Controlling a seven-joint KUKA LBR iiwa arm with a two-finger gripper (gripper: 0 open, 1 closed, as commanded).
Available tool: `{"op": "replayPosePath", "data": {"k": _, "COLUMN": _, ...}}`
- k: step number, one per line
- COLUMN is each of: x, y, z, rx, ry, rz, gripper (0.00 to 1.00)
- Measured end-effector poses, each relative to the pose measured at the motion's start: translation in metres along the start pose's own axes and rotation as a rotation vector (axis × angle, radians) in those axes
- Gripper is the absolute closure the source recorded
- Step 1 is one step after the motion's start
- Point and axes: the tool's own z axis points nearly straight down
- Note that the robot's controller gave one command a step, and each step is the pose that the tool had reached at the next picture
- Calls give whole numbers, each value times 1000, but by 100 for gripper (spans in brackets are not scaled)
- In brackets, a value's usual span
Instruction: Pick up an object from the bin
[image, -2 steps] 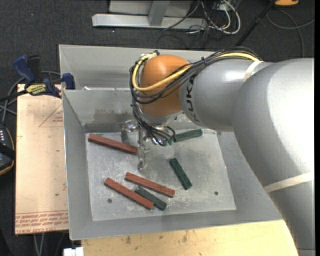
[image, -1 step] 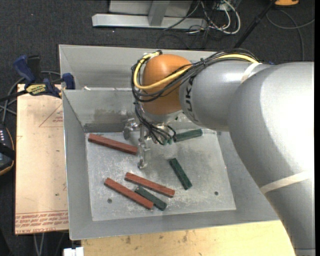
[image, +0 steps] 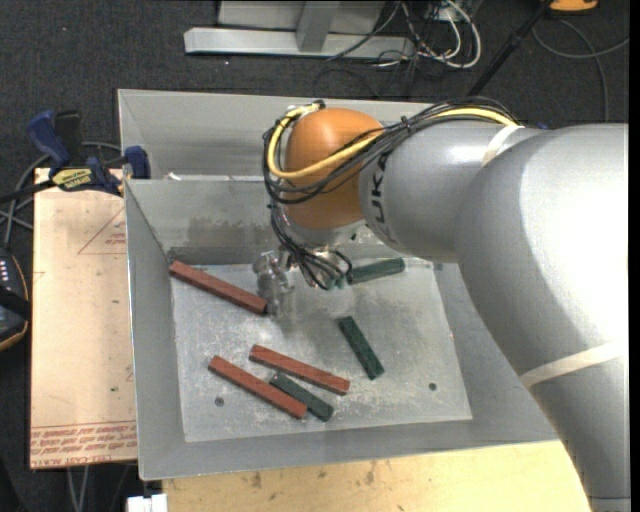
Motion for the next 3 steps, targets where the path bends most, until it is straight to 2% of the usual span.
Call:
{"op": "replayPosePath", "data": {"k": 1, "x": 0, "y": 0, "z": 0, "rx": 0, "ry": 0, "rz": 1, "gripper": 0}}
{"op": "replayPosePath", "data": {"k": 2, "x": 11, "y": 68, "z": 0, "rx": -3, "ry": 3, "rz": 67, "gripper": 0}}
{"op": "replayPosePath", "data": {"k": 3, "x": 20, "y": 70, "z": 1, "rx": 0, "ry": 3, "rz": 202, "gripper": 0}}
